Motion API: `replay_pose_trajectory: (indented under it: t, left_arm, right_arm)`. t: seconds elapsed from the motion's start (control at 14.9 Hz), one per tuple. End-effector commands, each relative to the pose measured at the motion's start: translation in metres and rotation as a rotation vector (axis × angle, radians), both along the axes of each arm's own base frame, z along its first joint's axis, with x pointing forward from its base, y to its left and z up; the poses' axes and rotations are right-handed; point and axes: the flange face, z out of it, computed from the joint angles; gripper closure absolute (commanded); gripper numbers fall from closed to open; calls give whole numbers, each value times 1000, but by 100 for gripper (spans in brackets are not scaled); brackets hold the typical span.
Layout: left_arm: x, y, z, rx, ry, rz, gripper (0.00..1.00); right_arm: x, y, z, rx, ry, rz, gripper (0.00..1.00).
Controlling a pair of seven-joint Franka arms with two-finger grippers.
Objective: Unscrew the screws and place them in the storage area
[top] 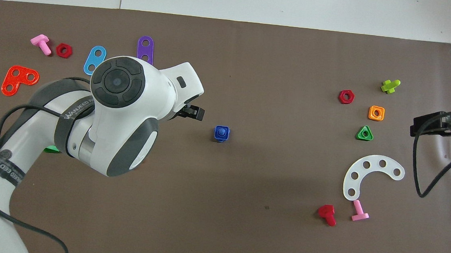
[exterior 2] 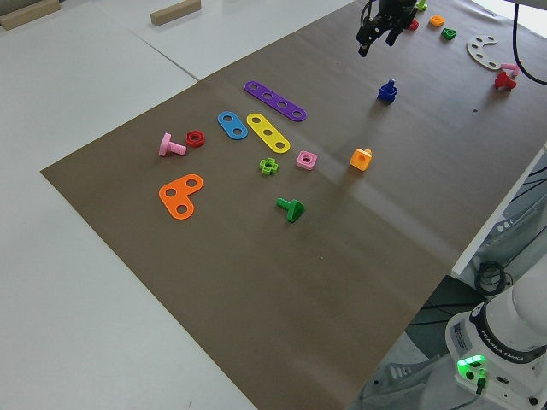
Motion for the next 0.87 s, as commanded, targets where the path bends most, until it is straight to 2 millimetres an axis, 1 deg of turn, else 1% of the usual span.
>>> replay_pose_trajectory:
  t: [0.0,0.07,0.27,0.47,0.6,0.74,0.8]
  left_arm:
    - [0,-14,-27,9,-1,9,4]
    - [2,-21,-35,1,-5,30,4]
    - [-3,-41,-55,-5,6,67,4]
    - [-16,-82,-89,18,29,94,4]
    - [-16,-85,-90,13,12,98,4]
    - [-17,-90,-102,12,17,103,5]
    - [-18,-96,-111,-3,5,111,5]
  right_arm:
    - [-3,-1,-1,7,13,23,0]
    - [-3,-1,-1,7,13,23,0]
    - [-3,-1,0,7,12,23,0]
    - [-3,-1,-1,7,13,23,0]
    - [-3,-1,-1,7,13,23,0]
    - [-3,-1,-1,7,13,23,0]
    - [-3,-1,-1,7,13,23,0]
